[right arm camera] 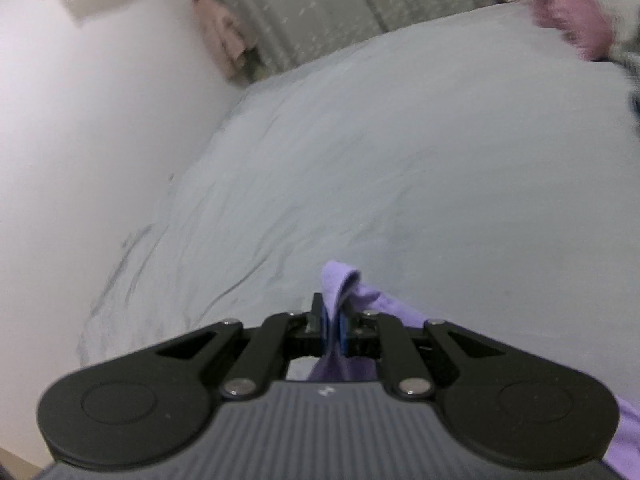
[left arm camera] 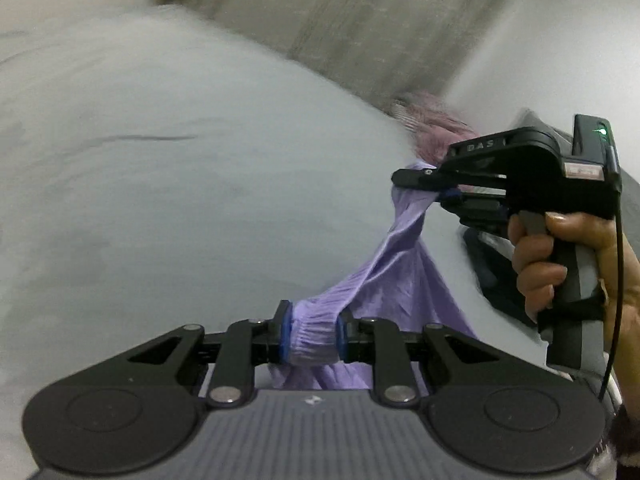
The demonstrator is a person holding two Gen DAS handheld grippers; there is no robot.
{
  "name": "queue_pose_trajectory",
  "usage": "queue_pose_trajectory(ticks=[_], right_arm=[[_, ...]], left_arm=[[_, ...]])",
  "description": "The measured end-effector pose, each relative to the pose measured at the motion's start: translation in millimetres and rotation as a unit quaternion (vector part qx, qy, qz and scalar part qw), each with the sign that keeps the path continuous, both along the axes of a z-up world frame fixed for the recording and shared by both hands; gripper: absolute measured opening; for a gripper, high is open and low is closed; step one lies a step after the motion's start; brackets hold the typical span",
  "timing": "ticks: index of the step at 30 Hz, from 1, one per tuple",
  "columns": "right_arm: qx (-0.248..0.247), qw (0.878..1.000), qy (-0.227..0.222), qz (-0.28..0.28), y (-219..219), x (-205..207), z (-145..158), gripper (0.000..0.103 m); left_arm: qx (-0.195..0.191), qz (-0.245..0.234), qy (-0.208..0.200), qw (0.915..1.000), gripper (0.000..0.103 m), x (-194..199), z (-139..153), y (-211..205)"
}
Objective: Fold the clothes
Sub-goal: 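Raise and shake out the garment with both grippers, stretching it between them, then lay the garment flat on the bed and open the left gripper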
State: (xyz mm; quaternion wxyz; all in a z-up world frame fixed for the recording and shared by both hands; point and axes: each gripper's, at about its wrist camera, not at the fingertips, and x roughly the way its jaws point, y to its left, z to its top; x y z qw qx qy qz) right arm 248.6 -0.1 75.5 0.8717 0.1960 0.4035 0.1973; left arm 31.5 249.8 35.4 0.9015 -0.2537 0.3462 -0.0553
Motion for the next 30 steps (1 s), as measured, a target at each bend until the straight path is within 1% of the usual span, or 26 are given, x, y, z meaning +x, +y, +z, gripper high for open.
queue_pose_trajectory(ticks=[2, 3, 4, 5, 8, 10, 11, 12, 13, 14, 15, 16, 17, 18, 19, 20, 22, 23, 24, 25, 26, 27, 28, 29, 30], right_arm=[[-0.007, 1.000, 0.001, 0.016, 28.0, 13.1, -10.4, 0.011], [-0.012, 1.000, 0.000, 0.029, 56.7, 17.7, -16.4, 0.011], [-0.011, 0.999, -0.001, 0.041, 72.7, 23.7, -22.5, 0.010], [-0.009, 0.999, -0.002, 0.047, 82.2, 27.0, -25.4, 0.010], [-0.002, 0.997, -0.014, 0.074, 124.5, 38.1, -40.5, 0.010], [-0.002, 0.996, -0.023, 0.090, 146.2, 44.4, -50.8, 0.010], [-0.005, 0.995, -0.026, 0.093, 154.4, 46.0, -54.8, 0.010], [-0.007, 0.995, -0.029, 0.096, 162.6, 47.5, -58.9, 0.011], [-0.012, 0.995, -0.033, 0.095, 168.8, 48.5, -63.2, 0.019], [-0.019, 0.995, -0.037, 0.090, 172.8, 50.1, -69.6, 0.028], [-0.017, 0.995, -0.036, 0.089, 170.3, 51.6, -71.9, 0.033], [-0.014, 0.996, -0.034, 0.087, 167.6, 53.0, -74.1, 0.045], [0.006, 0.996, -0.033, 0.084, 162.0, 52.7, -74.7, 0.056], [0.013, 0.996, -0.033, 0.081, 161.0, 49.0, -73.2, 0.059], [0.025, 0.996, -0.038, 0.077, 150.1, 45.9, -66.5, 0.063], [0.025, 0.996, -0.041, 0.075, 143.5, 44.2, -61.8, 0.064], [0.020, 0.996, -0.045, 0.070, 125.6, 39.7, -49.6, 0.066], [0.014, 0.997, -0.045, 0.063, 104.3, 33.8, -36.2, 0.067], [0.013, 0.997, -0.045, 0.062, 103.6, 31.1, -35.7, 0.068], [0.006, 0.997, -0.046, 0.056, 88.7, 24.0, -28.0, 0.070], [-0.004, 0.998, -0.051, 0.045, 61.5, 11.5, -16.0, 0.073], [-0.005, 0.998, -0.052, 0.044, 60.5, 5.9, -17.0, 0.074], [-0.011, 0.998, -0.056, 0.036, 43.8, -3.7, -12.7, 0.076], [-0.015, 0.998, -0.056, 0.023, 20.6, -15.9, -9.4, 0.078], [-0.017, 0.998, -0.053, 0.018, 9.9, -20.8, -10.4, 0.078]], left_arm=[[0.003, 0.028, 0.008, 0.9996, 0.020, 1.2, -8.1, 24.0], [0.011, 0.046, 0.010, 0.9988, 0.020, 0.4, -9.8, 35.2], [0.018, 0.064, 0.011, 0.9977, 0.020, -0.4, -11.5, 46.2], [0.019, 0.068, 0.012, 0.9975, 0.020, -1.8, -11.4, 50.7], [0.028, 0.115, 0.018, 0.9928, 0.020, -1.8, -18.6, 85.5], [0.037, 0.132, 0.022, 0.9903, 0.019, 0.9, -24.1, 99.9], [0.040, 0.135, 0.030, 0.9895, 0.015, 0.1, -27.6, 106.7], [0.044, 0.138, 0.038, 0.9887, 0.015, -0.9, -31.1, 113.6], [0.047, 0.141, 0.047, 0.9877, 0.015, -2.0, -34.5, 120.5], [0.037, 0.144, 0.050, 0.9877, 0.018, 0.2, -35.7, 123.5], [0.025, 0.146, 0.052, 0.9876, 0.020, 2.6, -36.8, 126.4], [0.017, 0.151, 0.051, 0.9871, 0.025, 3.2, -35.8, 128.7], [0.009, 0.156, 0.050, 0.9865, 0.034, 3.7, -34.6, 131.1], [0.016, 0.160, 0.048, 0.9859, 0.042, 7.4, -32.7, 127.2], [0.024, 0.164, 0.045, 0.9852, 0.046, 11.2, -30.9, 122.9], [0.039, 0.165, 0.043, 0.9845, 0.051, 10.9, -26.0, 119.1], [0.057, 0.157, 0.040, 0.9851, 0.054, 9.4, -19.2, 109.2], [0.065, 0.153, 0.039, 0.9853, 0.058, 8.7, -15.8, 104.2], [0.073, 0.144, 0.038, 0.9862, 0.062, 9.1, -14.7, 93.6], [0.081, 0.135, 0.036, 0.9869, 0.064, 9.6, -13.8, 82.7], [0.091, 0.127, 0.034, 0.9871, 0.067, 10.6, -12.3, 75.0], [0.100, 0.120, 0.033, 0.9872, 0.070, 11.6, -10.8, 67.6], [0.123, 0.107, 0.029, 0.9862, 0.070, 12.8, -5.8, 51.1], [0.136, 0.098, 0.027, 0.9854, 0.071, 13.4, -4.2, 40.6], [0.149, 0.090, 0.026, 0.9844, 0.071, 14.1, -2.8, 30.5]])
